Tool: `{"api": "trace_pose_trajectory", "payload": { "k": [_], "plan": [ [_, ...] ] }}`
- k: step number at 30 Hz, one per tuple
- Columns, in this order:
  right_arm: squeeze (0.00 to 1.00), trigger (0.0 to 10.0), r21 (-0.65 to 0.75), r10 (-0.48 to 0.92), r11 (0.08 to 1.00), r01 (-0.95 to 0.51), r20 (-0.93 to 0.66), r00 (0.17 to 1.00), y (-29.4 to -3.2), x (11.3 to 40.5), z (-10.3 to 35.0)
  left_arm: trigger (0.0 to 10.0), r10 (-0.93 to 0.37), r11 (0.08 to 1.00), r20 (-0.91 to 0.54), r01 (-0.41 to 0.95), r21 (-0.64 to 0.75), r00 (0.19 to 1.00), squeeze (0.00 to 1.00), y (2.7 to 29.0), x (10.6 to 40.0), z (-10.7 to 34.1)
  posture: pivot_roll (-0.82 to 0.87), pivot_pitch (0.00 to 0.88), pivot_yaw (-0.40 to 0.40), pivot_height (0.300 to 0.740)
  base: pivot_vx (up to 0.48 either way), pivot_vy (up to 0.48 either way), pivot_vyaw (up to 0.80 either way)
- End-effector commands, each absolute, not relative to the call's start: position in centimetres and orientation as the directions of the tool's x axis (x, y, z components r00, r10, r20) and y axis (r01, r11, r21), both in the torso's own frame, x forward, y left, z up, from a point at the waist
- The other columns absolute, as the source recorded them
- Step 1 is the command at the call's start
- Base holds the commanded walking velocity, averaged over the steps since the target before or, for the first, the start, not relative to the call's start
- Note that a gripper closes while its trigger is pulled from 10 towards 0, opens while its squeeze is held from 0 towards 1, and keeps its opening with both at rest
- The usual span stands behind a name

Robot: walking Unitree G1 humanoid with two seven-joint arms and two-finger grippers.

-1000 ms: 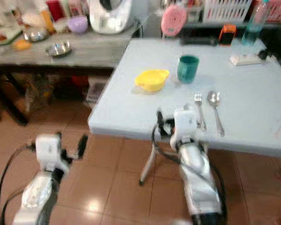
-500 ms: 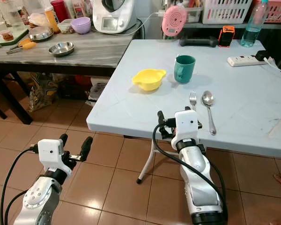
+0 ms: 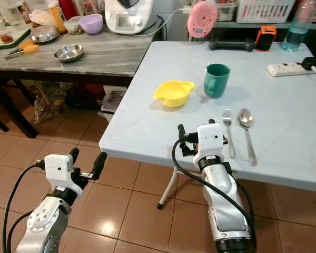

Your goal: Setting the table

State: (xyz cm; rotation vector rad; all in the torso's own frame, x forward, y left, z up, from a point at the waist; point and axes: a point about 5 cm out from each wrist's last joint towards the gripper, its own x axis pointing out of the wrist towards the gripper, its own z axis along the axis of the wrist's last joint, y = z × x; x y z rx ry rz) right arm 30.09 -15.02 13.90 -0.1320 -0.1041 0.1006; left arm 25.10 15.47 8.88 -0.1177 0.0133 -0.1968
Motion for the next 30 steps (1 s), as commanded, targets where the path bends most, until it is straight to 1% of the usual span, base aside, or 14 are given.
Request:
{"api": "trace_pose_trajectory", "payload": {
  "k": [1,23,30],
  "plan": [
    [0.00,10.0,-0.145,0.100,0.986,-0.083,0.111,0.989,-15.2,30.0,14.2,10.0,-0.199,0.974,0.000,0.198,-0.114,0.980,0.00,15.5,25.0,9.0,-0.18,0.074,0.103,0.740,0.341,0.000,0.00],
    [0.00,10.0,-0.157,0.117,0.982,-0.101,0.101,0.988,-14.7,29.9,13.9,10.0,-0.200,0.974,-0.030,0.195,-0.119,0.979,0.00,15.6,24.4,8.4,-0.16,0.079,0.103,0.740,0.334,0.000,0.00],
    [0.00,10.0,-0.175,0.163,0.974,-0.144,0.098,0.982,-14.2,29.9,13.9,10.0,-0.233,0.966,-0.049,0.226,-0.123,0.971,0.00,15.2,24.2,8.1,-0.16,0.080,0.103,0.740,0.000,0.000,0.00]
  ]
}}
